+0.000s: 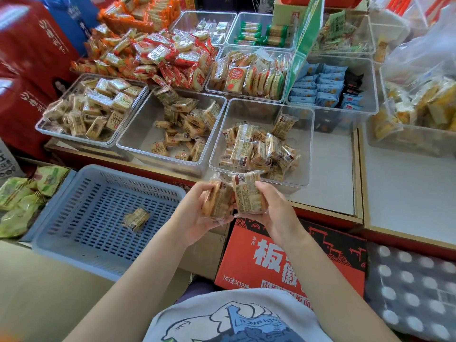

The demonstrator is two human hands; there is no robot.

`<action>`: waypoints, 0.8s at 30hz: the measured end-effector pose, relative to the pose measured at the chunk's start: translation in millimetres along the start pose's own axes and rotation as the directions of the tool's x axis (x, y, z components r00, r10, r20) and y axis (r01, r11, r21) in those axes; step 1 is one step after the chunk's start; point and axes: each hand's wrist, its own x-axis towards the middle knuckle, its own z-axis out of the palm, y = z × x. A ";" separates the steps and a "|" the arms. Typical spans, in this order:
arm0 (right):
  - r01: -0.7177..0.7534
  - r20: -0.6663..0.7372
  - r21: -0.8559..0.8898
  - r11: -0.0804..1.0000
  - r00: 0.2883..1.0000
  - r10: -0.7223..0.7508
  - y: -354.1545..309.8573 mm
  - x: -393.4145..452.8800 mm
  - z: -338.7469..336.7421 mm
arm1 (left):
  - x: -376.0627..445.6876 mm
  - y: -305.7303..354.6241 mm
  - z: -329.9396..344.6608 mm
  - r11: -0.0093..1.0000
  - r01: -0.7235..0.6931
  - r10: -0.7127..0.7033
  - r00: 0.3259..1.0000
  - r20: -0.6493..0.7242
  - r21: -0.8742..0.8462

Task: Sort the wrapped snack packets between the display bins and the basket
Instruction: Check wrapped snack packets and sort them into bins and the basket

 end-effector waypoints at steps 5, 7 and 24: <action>0.013 -0.009 -0.013 1.000 1.000 -0.013 -2.2 0.0 -3.4 | 4.5 -0.8 -1.4 0.998 -0.041 0.039 0.999 -0.035 -0.050; 0.013 -0.016 0.011 1.000 1.000 -0.012 -2.5 0.5 -4.8 | 6.5 -1.8 -1.7 0.997 -0.075 0.073 0.995 -0.074 -0.024; 0.010 0.023 0.149 0.989 1.000 -0.013 -7.4 8.2 -8.9 | 11.0 10.6 -6.5 0.985 -0.165 0.166 0.985 -0.035 0.041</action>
